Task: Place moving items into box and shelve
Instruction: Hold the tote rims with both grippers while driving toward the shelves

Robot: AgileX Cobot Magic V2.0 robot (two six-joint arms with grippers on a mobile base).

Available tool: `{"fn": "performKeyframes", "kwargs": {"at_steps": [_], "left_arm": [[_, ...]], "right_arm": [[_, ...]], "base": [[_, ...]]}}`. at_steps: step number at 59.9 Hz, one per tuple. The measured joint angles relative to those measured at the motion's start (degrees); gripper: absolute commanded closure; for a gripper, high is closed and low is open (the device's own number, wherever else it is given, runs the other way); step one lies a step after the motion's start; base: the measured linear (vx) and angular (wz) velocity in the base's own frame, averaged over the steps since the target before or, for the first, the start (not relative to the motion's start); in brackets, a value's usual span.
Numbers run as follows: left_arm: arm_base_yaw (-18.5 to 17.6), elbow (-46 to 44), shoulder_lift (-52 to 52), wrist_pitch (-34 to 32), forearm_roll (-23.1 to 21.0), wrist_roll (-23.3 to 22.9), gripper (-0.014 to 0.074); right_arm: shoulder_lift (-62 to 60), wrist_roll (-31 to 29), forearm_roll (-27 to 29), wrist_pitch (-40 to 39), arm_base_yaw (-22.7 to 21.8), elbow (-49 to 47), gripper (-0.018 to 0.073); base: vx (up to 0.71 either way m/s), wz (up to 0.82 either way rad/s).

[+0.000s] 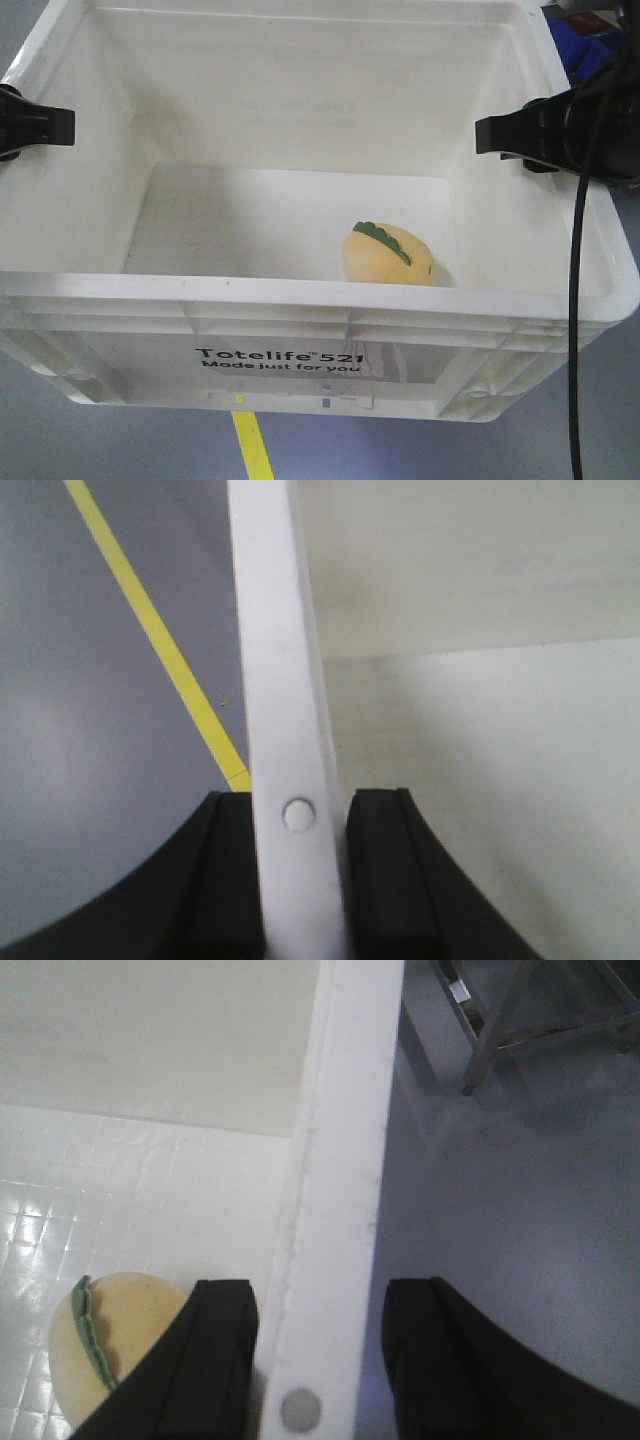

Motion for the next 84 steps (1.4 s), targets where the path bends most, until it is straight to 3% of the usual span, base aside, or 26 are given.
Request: {"fn": "performKeyframes", "kwargs": {"at_steps": [84], "left_arm": [[0.0,0.0,0.0,0.0,0.0,0.0,0.0456]], "right_arm": [[0.0,0.0,0.0,0.0,0.0,0.0,0.0412]], "base": [[0.13,-0.49]]}}
